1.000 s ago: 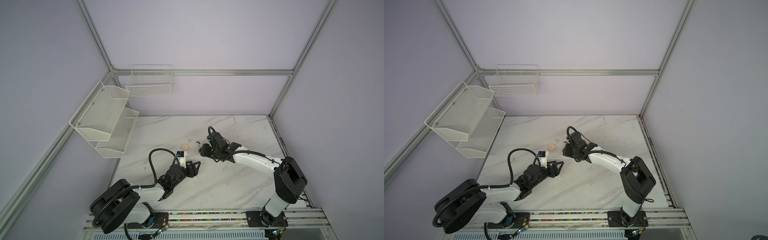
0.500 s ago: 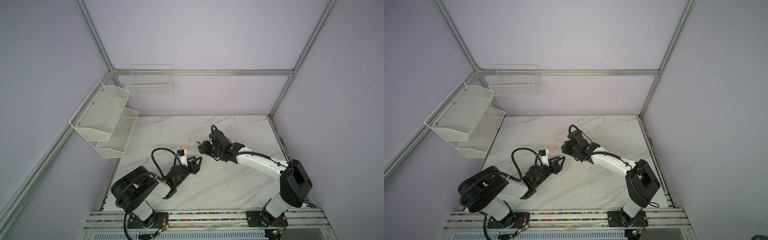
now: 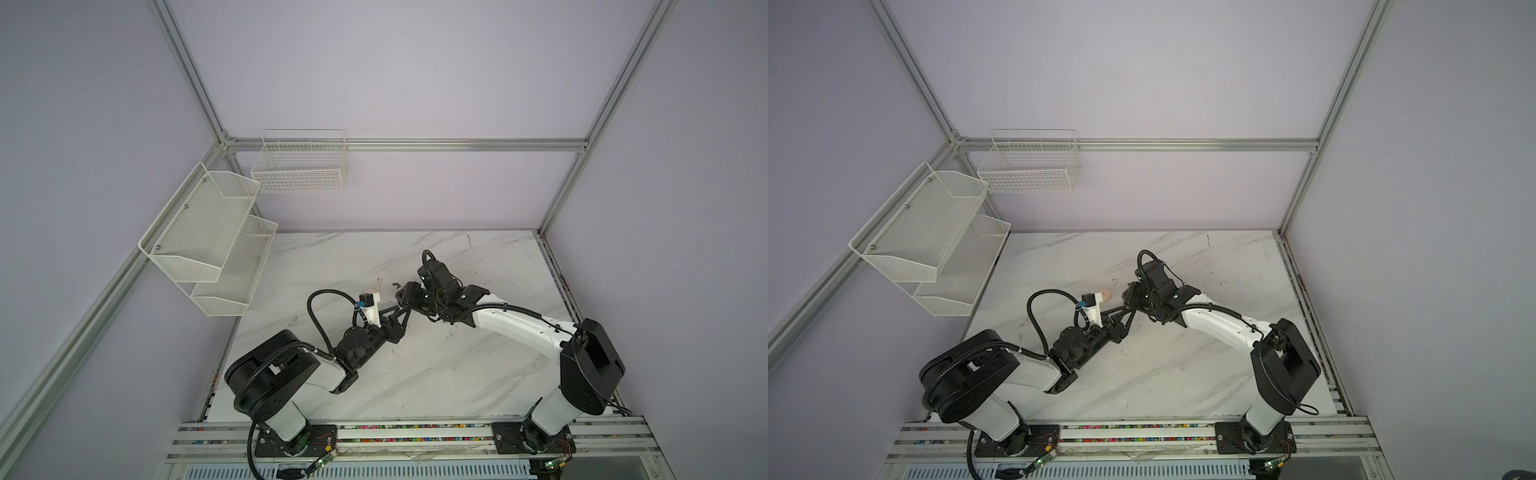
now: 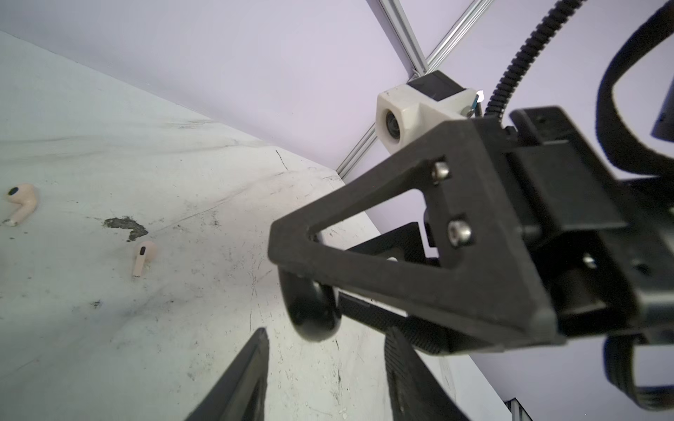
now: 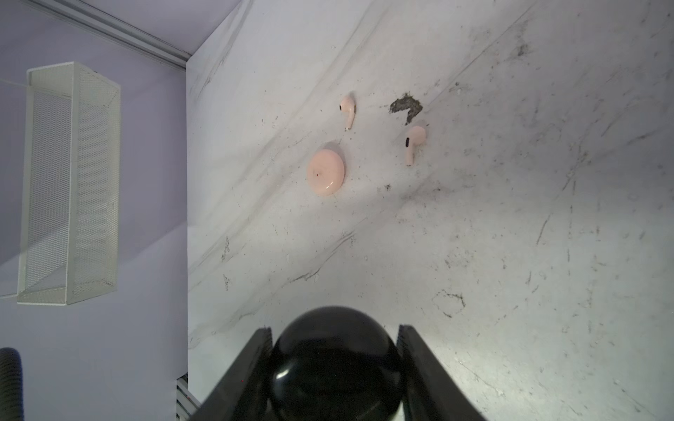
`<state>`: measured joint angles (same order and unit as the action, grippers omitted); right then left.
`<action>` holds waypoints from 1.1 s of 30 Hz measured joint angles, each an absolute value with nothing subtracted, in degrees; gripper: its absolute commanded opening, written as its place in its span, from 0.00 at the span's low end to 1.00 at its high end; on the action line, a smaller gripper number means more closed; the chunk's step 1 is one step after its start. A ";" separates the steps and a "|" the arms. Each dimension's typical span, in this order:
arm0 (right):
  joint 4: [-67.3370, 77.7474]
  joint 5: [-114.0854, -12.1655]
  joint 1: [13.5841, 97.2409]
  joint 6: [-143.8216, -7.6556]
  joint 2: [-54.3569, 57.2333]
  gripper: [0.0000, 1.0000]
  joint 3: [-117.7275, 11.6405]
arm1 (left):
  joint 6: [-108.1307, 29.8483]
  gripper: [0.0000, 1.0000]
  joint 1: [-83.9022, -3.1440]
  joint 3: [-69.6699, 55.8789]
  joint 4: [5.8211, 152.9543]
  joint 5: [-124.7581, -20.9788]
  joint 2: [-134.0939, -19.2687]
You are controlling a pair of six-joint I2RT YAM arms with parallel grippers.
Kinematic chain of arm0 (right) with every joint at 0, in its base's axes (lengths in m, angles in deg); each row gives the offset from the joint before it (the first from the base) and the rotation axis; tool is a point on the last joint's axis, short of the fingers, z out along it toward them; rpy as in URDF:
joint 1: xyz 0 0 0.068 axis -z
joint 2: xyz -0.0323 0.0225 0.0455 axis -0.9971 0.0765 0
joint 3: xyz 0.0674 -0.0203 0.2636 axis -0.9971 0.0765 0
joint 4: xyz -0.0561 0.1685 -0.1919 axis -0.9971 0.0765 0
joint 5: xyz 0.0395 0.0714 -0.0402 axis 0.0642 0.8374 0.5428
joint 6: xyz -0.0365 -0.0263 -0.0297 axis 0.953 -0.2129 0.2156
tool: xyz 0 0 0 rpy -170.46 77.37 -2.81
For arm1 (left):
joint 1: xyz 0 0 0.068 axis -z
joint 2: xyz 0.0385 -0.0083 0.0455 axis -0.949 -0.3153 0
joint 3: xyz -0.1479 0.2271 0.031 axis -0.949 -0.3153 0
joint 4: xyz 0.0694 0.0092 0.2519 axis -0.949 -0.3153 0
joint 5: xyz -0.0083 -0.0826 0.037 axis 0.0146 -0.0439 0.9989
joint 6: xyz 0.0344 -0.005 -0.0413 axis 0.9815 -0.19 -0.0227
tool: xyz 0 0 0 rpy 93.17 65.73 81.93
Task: Insert wireless bluetooth earbuds into charging case
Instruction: Pass the charging case.
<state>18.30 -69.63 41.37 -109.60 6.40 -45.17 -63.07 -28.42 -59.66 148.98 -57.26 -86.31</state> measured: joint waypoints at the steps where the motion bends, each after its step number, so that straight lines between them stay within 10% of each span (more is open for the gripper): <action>1: 18.30 -69.58 41.37 -109.60 6.40 0.47 -45.17 | -63.24 0.50 -28.42 -59.31 149.12 -57.26 -86.88; 33: 16.83 -67.73 41.37 -110.34 6.40 0.47 -45.15 | -64.05 0.33 -28.47 -57.32 154.56 -54.38 -91.49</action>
<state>16.83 -67.73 41.37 -110.34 6.40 -45.15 -64.05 -28.47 -57.32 154.56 -54.38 -91.49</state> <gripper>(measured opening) 0.533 0.343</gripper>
